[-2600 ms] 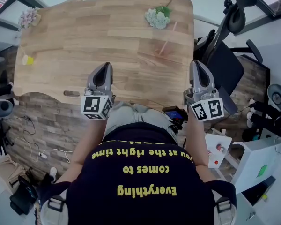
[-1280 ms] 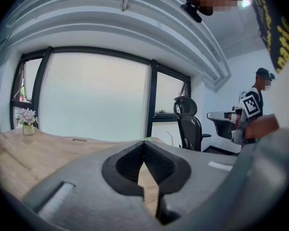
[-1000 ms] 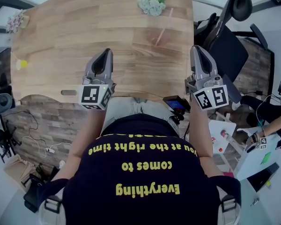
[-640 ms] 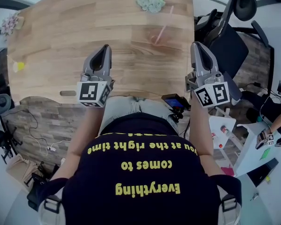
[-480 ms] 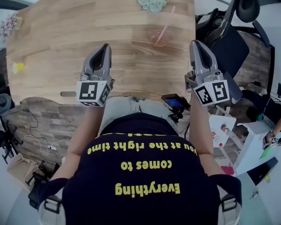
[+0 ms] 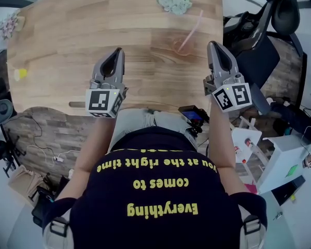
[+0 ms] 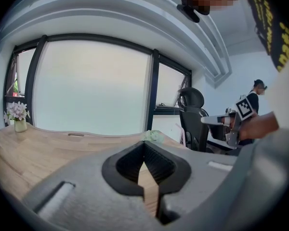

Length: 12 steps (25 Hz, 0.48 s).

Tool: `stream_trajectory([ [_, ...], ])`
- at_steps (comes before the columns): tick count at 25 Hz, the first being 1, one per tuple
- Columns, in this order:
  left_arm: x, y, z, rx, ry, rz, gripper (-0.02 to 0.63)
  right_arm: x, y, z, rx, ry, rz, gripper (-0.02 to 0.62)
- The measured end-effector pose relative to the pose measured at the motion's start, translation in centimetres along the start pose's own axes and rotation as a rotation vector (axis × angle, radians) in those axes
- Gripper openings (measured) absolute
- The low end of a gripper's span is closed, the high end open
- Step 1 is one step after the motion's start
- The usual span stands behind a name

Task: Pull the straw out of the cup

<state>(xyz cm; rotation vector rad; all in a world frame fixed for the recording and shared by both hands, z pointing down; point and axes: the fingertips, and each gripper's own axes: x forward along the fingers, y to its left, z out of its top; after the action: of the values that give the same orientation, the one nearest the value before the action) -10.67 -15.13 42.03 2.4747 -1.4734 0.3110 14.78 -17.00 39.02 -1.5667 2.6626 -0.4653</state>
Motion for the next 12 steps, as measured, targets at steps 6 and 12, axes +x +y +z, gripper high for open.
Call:
stream_trajectory([
  [6,-0.1,1.5,-0.4,-0.012,0.007,0.027,0.000,1.5,-0.7,-1.7,0.015,0.037,-0.007,0.009],
  [12,-0.1,2.0,-0.8,-0.021,0.014,0.034,0.000,2.6,-1.5,-2.9,0.031,0.054,-0.011,0.041],
])
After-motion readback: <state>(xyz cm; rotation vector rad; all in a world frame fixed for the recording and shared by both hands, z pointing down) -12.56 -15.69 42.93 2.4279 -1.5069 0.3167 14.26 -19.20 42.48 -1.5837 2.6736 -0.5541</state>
